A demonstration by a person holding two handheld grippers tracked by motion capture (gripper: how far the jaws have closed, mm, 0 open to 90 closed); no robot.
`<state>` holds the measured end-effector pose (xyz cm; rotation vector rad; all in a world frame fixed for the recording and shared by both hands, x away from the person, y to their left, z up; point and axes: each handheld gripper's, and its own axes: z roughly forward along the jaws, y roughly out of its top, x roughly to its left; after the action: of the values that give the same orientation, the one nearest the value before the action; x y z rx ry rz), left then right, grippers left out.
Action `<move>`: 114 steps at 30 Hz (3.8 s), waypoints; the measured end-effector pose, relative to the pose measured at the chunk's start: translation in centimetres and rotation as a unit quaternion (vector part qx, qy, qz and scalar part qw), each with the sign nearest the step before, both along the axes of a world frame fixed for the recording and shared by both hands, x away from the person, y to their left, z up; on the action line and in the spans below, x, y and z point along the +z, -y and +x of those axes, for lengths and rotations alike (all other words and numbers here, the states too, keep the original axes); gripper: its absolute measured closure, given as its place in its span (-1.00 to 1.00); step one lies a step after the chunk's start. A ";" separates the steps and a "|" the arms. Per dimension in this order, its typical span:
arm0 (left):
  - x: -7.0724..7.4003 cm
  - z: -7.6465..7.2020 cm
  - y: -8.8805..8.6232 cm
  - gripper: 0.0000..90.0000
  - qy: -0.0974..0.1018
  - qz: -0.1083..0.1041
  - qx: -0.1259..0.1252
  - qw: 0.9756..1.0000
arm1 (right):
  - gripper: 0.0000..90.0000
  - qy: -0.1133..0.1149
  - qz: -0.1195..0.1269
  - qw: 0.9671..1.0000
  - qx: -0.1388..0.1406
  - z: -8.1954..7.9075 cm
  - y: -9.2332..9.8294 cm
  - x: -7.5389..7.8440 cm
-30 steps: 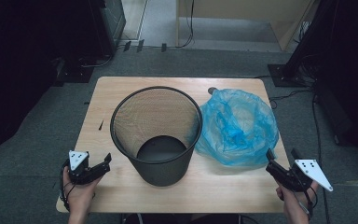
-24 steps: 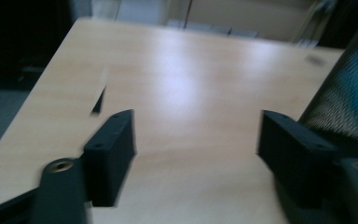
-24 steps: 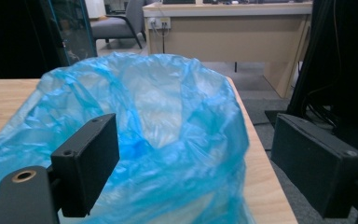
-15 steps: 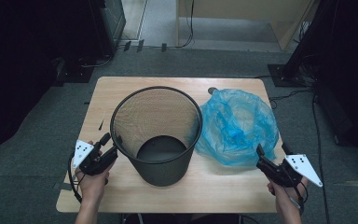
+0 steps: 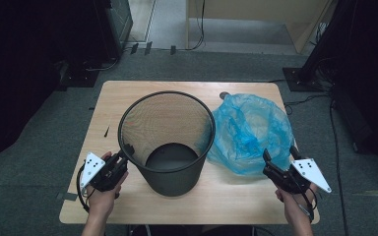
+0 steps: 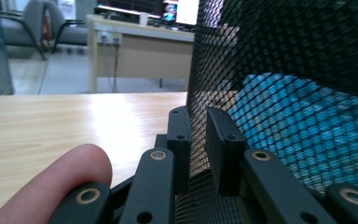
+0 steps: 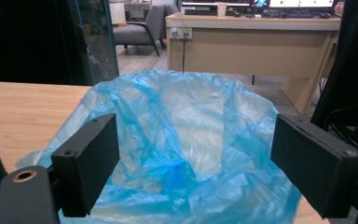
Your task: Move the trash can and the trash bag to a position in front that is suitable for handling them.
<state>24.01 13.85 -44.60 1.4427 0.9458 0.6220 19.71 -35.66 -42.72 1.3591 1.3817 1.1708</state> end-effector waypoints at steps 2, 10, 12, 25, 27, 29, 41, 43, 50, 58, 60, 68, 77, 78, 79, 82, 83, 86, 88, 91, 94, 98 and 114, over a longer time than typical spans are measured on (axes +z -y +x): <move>0.0 -0.2 0.2 0.79 0.001 0.001 -0.006 1.000 | -0.66 0.001 0.000 1.000 0.003 0.1 -0.3 0.1; 0.1 -0.7 1.5 0.72 0.012 0.006 -0.037 0.999 | -0.65 0.008 -0.006 1.000 0.021 0.9 -1.8 0.7; 0.1 -0.6 1.7 0.67 0.011 0.008 -0.037 0.999 | -0.65 0.010 -0.007 1.000 0.023 1.1 -2.3 0.9; 0.3 1.3 3.1 0.84 -0.009 -0.026 0.015 1.000 | -0.51 0.021 0.002 0.998 0.064 2.8 -6.6 1.0; 0.2 1.2 3.3 0.88 -0.008 -0.026 0.015 1.000 | -0.39 0.018 0.016 0.997 0.079 3.1 -7.5 0.8; 0.2 1.2 3.4 0.91 -0.008 -0.024 0.013 1.000 | -0.20 0.016 0.022 0.995 0.093 3.3 -8.5 0.6; 0.2 0.4 5.0 1.00 -0.001 -0.020 -0.002 1.000 | 1.00 0.008 0.022 0.986 0.163 2.8 -10.1 -0.1; 0.2 0.1 5.2 1.00 0.001 -0.018 -0.005 1.000 | 1.00 0.006 0.015 0.986 0.167 2.4 -9.9 0.0; 0.0 -1.3 5.8 1.00 0.017 -0.003 -0.016 1.000 | 0.82 0.010 -0.002 0.981 0.192 0.8 -8.4 0.0; -1.8 -0.5 1.6 0.29 -0.031 -0.014 0.027 0.999 | -0.08 0.000 -0.018 0.992 0.123 1.5 -4.6 -1.2; -2.6 0.0 0.5 0.16 -0.052 -0.015 0.048 0.997 | -0.09 -0.031 -0.035 0.991 0.124 2.1 -4.3 -2.4; -5.6 1.7 -1.3 -0.28 -0.144 0.092 0.123 0.978 | -0.10 -0.120 -0.041 0.987 0.101 3.9 -4.1 -5.4; -6.9 2.3 -1.6 -0.50 -0.195 0.134 0.135 0.962 | -0.10 -0.195 -0.090 0.976 0.043 3.3 -1.6 -6.2; -6.9 2.3 -1.6 -0.51 -0.195 0.133 0.135 0.962 | -0.11 -0.207 -0.100 0.973 0.017 3.0 -1.0 -6.1; -6.9 2.4 -1.6 -0.51 -0.198 0.134 0.135 0.961 | -0.12 -0.206 -0.100 0.973 0.001 2.7 -0.5 -5.8; -7.0 2.6 -1.6 -0.51 -0.212 0.128 0.132 0.960 | -0.18 -0.174 -0.094 0.980 -0.037 1.7 0.4 -4.3; -7.0 2.6 -1.6 -0.51 -0.219 0.126 0.132 0.959 | -0.20 -0.154 -0.094 0.982 -0.048 1.5 0.6 -3.5; -7.0 2.7 -1.5 -0.51 -0.226 0.134 0.126 0.956 | -0.22 -0.100 -0.094 0.986 -0.092 1.0 0.4 -1.3; -7.1 2.6 -1.4 -0.51 -0.227 0.135 0.126 0.956 | -0.23 -0.051 -0.072 0.991 -0.097 0.9 0.1 0.1; -7.1 2.7 -1.4 -0.51 -0.229 0.135 0.127 0.956 | -0.31 -0.028 -0.040 0.998 -0.033 1.7 -0.7 1.2; -7.1 2.7 -1.3 -0.51 -0.239 0.141 0.129 0.952 | -0.51 -0.034 -0.048 0.998 0.029 4.5 -2.8 0.9; -7.2 2.9 -1.1 -0.51 -0.251 0.157 0.124 0.947 | -0.64 -0.077 -0.042 0.995 0.045 7.9 -4.3 -0.6; -7.2 2.9 -1.0 -0.51 -0.251 0.163 0.119 0.947 | -0.68 -0.247 -0.045 0.963 0.102 10.4 -6.0 -8.7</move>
<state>26.89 14.81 -51.82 1.8470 1.4850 0.6177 30.13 -29.64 -51.40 1.5356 1.9426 0.9116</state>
